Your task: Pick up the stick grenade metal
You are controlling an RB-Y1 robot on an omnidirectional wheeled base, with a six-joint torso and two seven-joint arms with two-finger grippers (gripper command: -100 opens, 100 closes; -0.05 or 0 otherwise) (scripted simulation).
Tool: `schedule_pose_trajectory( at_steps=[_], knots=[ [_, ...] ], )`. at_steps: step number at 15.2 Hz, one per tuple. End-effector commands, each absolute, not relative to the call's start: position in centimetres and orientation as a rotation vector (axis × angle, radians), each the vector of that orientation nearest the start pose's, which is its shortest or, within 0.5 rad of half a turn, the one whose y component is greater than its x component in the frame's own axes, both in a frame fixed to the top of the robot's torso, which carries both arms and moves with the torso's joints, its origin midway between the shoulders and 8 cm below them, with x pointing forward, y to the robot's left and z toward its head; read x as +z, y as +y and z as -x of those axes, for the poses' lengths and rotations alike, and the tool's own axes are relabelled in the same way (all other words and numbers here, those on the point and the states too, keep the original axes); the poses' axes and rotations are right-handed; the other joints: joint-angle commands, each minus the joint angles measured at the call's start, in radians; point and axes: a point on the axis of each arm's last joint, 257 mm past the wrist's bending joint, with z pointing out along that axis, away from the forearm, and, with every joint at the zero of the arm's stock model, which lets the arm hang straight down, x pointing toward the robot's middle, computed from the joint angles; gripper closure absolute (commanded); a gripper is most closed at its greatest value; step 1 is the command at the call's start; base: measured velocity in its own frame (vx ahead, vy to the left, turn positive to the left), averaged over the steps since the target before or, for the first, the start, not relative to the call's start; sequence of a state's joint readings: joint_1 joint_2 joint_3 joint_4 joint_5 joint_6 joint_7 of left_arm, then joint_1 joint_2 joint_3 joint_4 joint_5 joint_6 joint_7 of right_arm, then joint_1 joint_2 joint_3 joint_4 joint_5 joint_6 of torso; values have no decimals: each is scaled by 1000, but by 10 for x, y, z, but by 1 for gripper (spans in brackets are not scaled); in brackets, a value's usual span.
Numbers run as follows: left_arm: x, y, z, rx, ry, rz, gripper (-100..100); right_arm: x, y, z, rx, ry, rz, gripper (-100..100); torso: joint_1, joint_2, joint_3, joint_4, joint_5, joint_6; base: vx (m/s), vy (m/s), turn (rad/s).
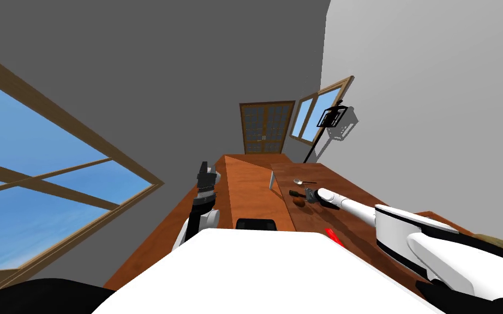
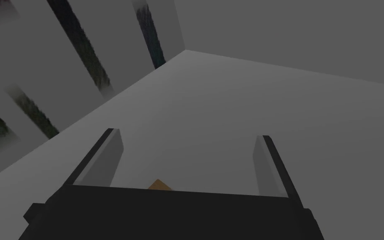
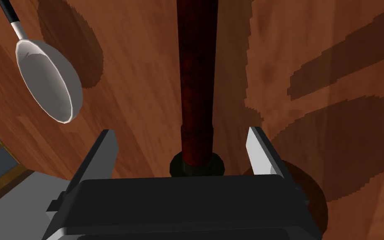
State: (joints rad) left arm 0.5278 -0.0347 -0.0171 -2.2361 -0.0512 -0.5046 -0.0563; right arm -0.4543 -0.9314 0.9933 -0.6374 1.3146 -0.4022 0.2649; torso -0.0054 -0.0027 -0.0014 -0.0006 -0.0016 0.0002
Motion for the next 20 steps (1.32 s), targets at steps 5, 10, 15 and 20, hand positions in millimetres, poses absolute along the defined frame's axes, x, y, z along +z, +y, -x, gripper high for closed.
schedule_pose_trajectory(
  at_steps=[5,10,15,20],
  knots=[
    [-3,276,-350,-1211,673,681,0,-484,-534,-396,-480,2262,1636,-100,1,0,0,0,0,-1,-19,-13,129],
    [-4,276,-350,-1211,673,681,0,-491,-542,-388,-498,2305,1583,100,-4,3,2,1,-1,0,-72,-63,234],
    [-4,276,-350,-1211,673,681,0,-489,-540,-390,-493,2294,1597,100,0,-3,-1,0,1,-1,0,2,-45],
    [-4,276,-350,-1211,674,681,0,-478,-525,-403,-465,2219,1687,100,5,-8,-4,0,2,0,76,60,-300]
  ],
)
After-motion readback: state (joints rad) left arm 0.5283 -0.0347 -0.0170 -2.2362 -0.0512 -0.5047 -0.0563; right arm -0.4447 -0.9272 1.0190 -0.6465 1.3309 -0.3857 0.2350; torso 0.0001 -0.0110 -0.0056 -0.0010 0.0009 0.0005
